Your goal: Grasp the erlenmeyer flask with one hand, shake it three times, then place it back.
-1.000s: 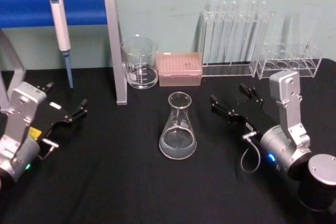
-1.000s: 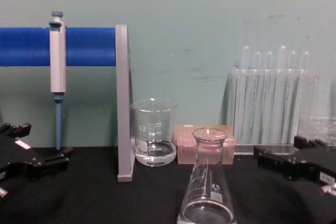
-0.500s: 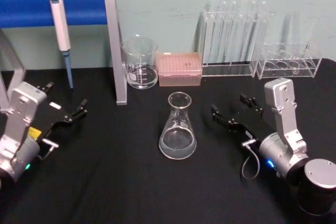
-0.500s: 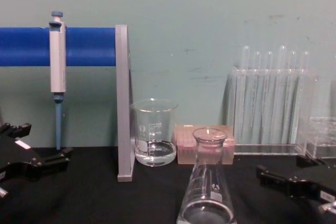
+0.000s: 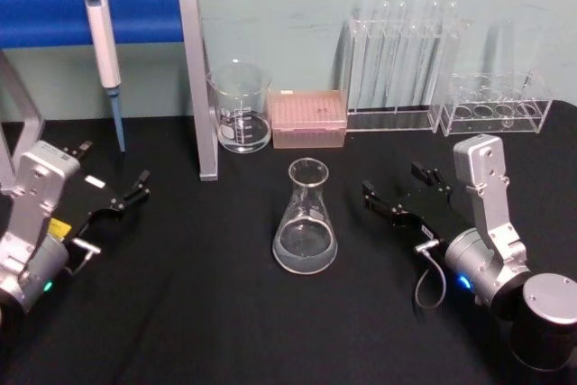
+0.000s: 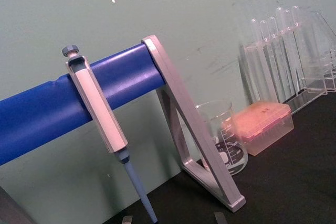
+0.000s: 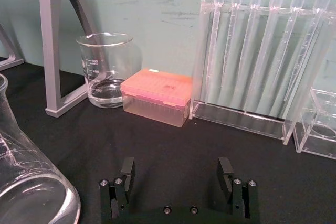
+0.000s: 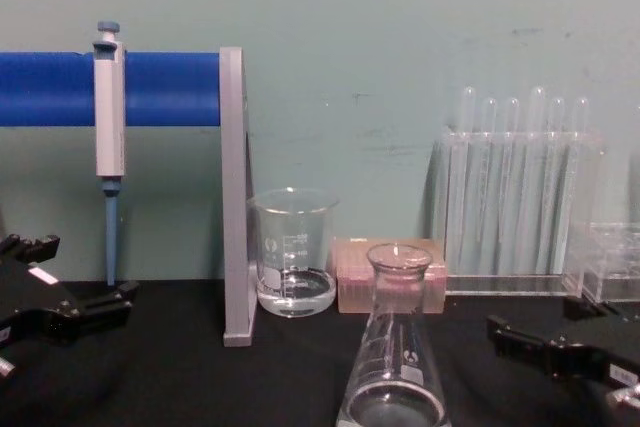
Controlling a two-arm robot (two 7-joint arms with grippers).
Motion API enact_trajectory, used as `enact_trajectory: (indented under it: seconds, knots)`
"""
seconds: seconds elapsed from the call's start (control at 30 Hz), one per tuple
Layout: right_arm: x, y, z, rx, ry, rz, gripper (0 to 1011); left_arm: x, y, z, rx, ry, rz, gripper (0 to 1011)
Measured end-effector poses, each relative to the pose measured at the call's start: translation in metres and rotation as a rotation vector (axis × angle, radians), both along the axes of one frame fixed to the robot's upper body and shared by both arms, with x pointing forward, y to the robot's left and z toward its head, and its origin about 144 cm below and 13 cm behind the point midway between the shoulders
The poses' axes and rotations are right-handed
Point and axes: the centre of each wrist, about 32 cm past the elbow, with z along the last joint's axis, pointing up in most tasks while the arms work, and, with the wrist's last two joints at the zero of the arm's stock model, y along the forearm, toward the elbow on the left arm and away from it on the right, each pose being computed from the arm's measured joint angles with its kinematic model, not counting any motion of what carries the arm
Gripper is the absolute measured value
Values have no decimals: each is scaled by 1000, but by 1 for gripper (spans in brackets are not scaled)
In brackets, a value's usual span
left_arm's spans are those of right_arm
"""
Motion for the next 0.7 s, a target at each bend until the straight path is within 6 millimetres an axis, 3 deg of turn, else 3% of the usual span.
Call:
enact_trajectory:
  seconds: [0.7]
  knots:
    - [0,0,0,3,-1,1,1002,0,0,0,0,0,0,1001]
